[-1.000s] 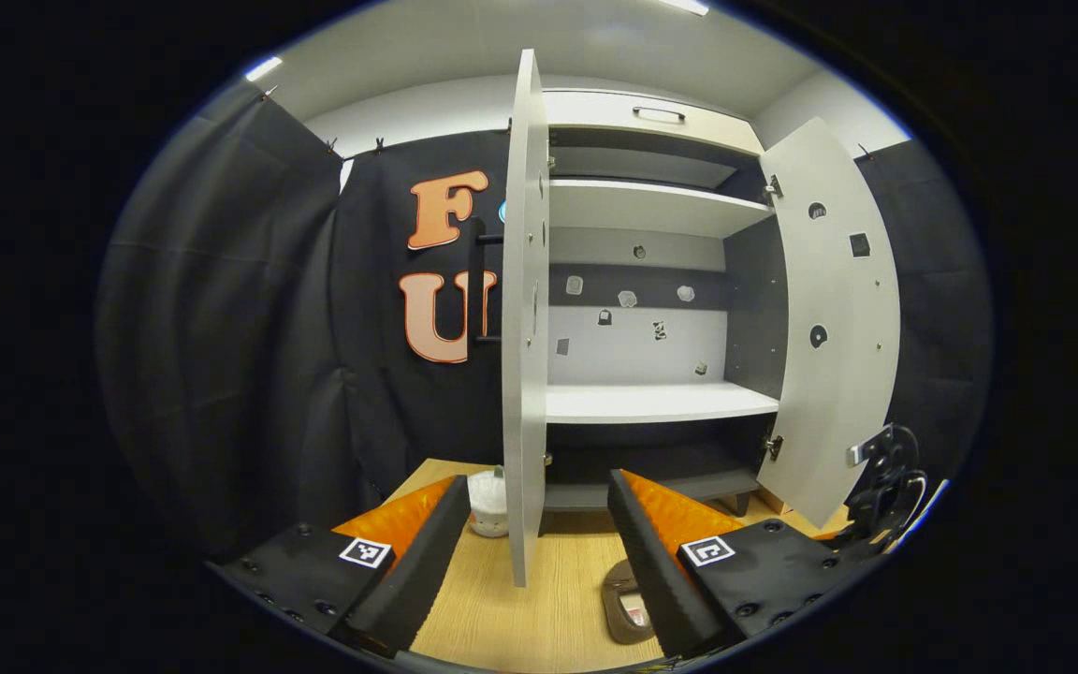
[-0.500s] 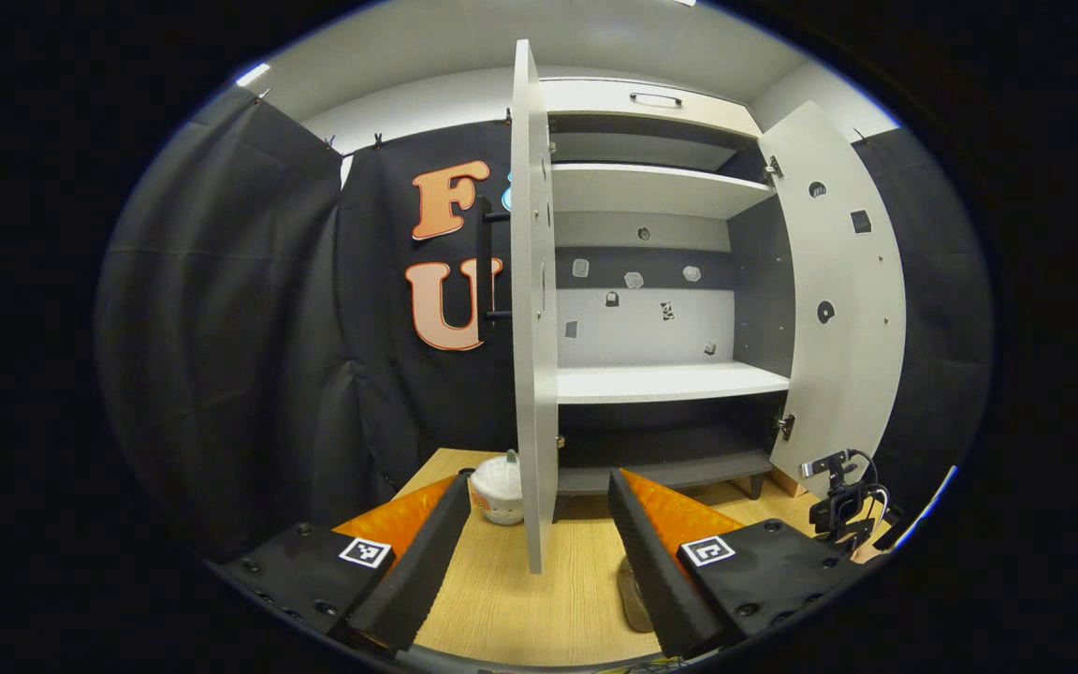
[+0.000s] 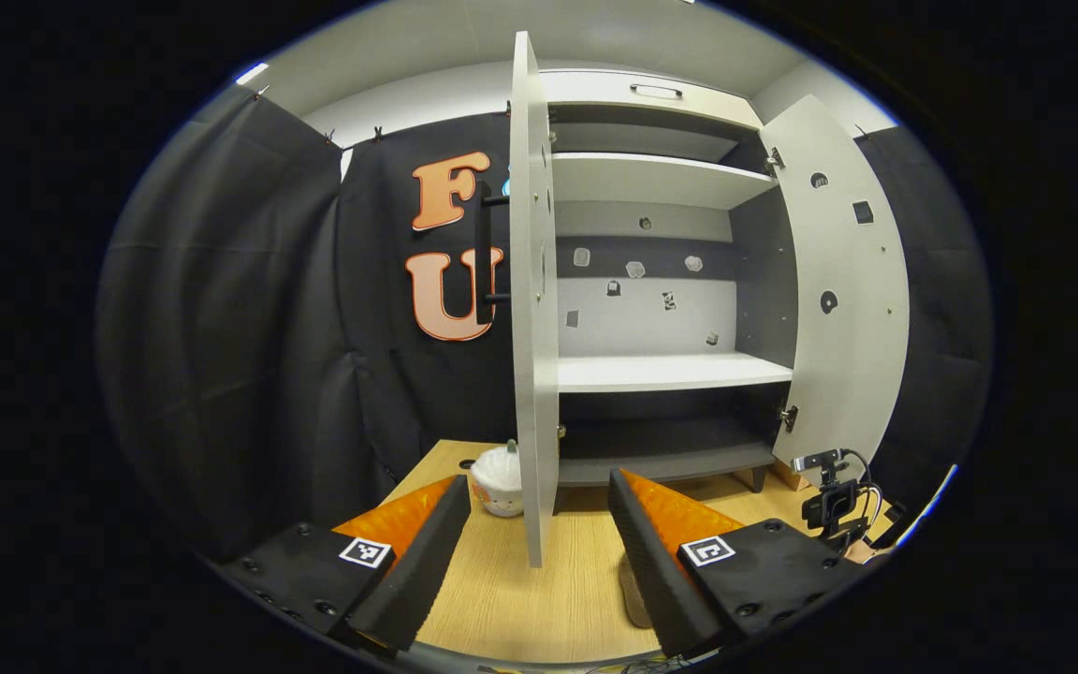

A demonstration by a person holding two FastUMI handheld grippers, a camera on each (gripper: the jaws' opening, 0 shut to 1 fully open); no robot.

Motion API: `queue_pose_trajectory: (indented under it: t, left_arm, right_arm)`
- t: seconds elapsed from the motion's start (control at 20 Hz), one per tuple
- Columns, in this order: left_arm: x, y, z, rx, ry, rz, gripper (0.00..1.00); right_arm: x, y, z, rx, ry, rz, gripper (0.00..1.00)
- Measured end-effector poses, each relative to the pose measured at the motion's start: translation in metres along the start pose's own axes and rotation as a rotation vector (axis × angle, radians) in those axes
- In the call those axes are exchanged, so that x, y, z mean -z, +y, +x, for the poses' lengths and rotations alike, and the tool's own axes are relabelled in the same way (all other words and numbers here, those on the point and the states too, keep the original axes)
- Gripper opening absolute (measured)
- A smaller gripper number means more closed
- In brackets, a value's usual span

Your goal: Grab one shoe with the right hand and put it into the shoe cabinet, grab the other shoe with the left hand and put it into the shoe cabinet; then close the right door with the right hand and the left door with the left hand.

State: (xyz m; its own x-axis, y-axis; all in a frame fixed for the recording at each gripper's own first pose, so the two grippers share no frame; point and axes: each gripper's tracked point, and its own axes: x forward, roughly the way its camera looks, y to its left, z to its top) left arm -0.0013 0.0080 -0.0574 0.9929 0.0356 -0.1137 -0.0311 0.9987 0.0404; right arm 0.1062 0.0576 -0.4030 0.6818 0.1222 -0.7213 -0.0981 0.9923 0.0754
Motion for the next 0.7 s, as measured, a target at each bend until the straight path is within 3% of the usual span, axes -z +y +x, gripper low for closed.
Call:
queue_pose_trajectory:
  t: [0.25,0.45,0.7]
  left_arm:
    - [0.004,-0.008,0.002,0.025,0.000,0.002,0.96]
    - [0.011,-0.013,0.006,0.052,0.008,-0.002,0.96]
    - [0.019,-0.016,0.008,0.080,0.018,0.023,0.96]
  right_arm:
    - [-0.022,0.004,-0.029,0.027,-0.049,-0.062,0.02]
    - [-0.052,0.018,-0.065,-0.005,-0.096,-0.042,0.02]
    - [-0.120,0.041,-0.115,-0.050,-0.195,-0.022,0.02]
